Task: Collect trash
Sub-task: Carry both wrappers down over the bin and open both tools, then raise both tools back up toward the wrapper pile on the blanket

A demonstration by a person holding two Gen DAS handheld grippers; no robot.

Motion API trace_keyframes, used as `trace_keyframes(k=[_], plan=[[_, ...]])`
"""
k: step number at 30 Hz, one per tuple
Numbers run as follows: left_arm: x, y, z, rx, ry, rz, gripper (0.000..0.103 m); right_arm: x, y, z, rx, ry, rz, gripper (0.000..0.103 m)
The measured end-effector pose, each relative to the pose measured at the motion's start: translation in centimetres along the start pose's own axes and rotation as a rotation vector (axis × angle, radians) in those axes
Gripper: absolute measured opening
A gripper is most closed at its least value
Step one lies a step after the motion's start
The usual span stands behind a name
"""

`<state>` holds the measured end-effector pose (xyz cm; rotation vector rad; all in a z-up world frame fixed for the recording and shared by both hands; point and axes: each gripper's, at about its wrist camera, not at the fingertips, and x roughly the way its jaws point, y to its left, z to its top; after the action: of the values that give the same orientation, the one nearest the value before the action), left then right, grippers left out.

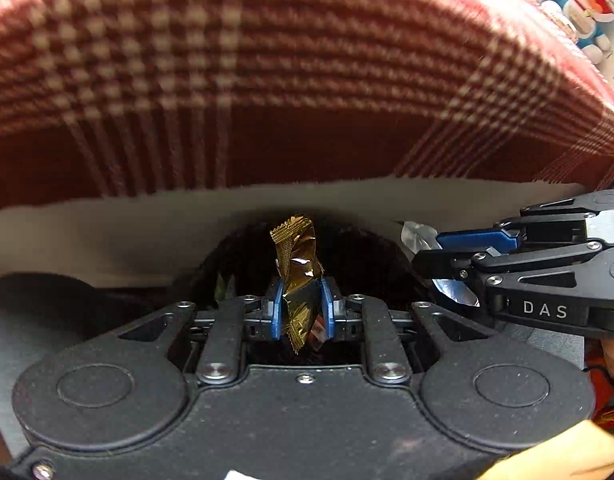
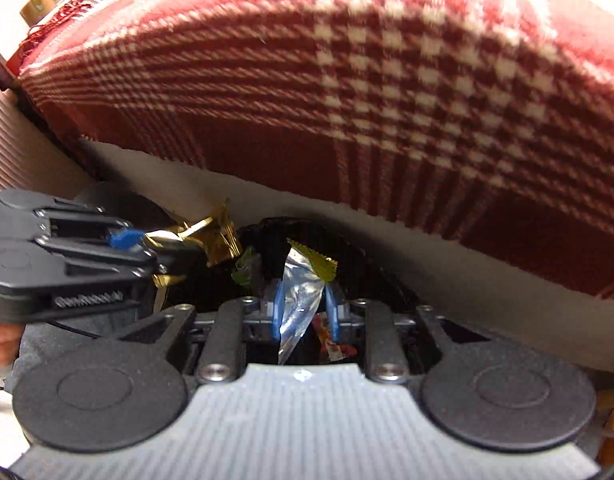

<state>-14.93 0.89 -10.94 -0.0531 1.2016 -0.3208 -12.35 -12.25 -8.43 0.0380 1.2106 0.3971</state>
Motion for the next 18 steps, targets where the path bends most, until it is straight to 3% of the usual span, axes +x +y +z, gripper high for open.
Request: trace_keyframes(k=[10,12,16,18], plan=[[1.5,-0.4,0.1,0.002,0.023,0.000,0.024,1.7,-0.1,0.1,0.004,0.013,-0.003,0.035],[2.0,-0.6,0.2,0.000,0.026,0.002,0.026,1.8,0.1,0.4,0.006,0.015,-0.003,0.042],[1.6,-0.3,0.2,-0.001,0.026,0.003,0.045,1.9,-0.1,0.4,0.007,0.016,-0.005,0.051],[1.5,-0.4,0.2,0.000,0.026,0.005,0.049,1.7,-0.2,0.5,0.010,0.014,-0.008,0.056]])
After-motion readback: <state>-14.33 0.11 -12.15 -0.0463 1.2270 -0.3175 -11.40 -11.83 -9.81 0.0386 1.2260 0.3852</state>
